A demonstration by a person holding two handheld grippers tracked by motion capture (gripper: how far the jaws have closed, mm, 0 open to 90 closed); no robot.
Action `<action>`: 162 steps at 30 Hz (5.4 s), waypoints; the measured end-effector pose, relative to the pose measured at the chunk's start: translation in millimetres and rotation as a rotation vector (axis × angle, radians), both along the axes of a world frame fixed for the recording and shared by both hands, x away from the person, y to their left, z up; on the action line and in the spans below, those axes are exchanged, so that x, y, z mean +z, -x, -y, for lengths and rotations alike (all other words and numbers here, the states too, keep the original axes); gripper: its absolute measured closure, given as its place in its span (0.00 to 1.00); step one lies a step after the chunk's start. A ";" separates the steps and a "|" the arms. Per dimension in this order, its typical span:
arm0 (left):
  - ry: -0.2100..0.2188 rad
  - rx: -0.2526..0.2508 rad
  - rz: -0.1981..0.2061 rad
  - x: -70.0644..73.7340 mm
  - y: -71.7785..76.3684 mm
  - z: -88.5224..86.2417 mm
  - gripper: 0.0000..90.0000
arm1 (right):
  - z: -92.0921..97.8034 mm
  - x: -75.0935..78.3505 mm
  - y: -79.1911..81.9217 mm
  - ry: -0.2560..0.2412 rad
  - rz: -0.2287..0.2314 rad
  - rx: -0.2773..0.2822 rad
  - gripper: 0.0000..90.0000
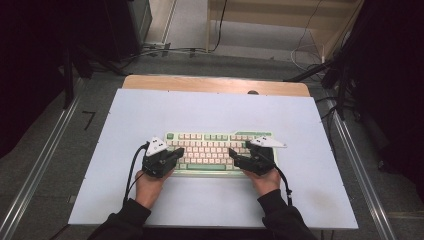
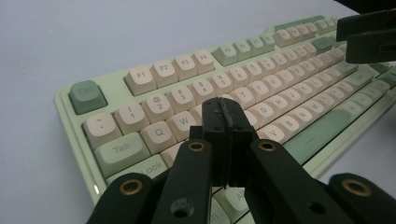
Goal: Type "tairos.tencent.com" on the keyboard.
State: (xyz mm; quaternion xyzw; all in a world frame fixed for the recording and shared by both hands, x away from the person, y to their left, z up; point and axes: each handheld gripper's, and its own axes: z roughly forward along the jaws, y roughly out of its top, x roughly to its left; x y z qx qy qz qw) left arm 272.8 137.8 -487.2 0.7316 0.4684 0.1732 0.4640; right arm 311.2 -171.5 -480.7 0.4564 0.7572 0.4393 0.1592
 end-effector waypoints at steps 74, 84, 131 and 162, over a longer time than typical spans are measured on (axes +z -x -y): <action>0.044 0.150 0.079 6.5 1.2 -9.4 0.26 | -10.8 -8.8 16.3 0.099 0.010 0.116 0.97; 0.042 0.151 0.078 6.4 1.8 -9.9 0.26 | -14.4 -11.8 17.2 0.110 -0.003 0.131 0.97; 0.075 0.065 0.080 6.6 12.8 -17.3 0.72 | -13.9 -7.3 8.7 0.029 -0.005 0.091 0.35; 0.061 -0.010 0.058 5.2 -4.7 5.6 1.00 | -7.4 -8.4 14.2 0.038 -0.011 0.071 0.34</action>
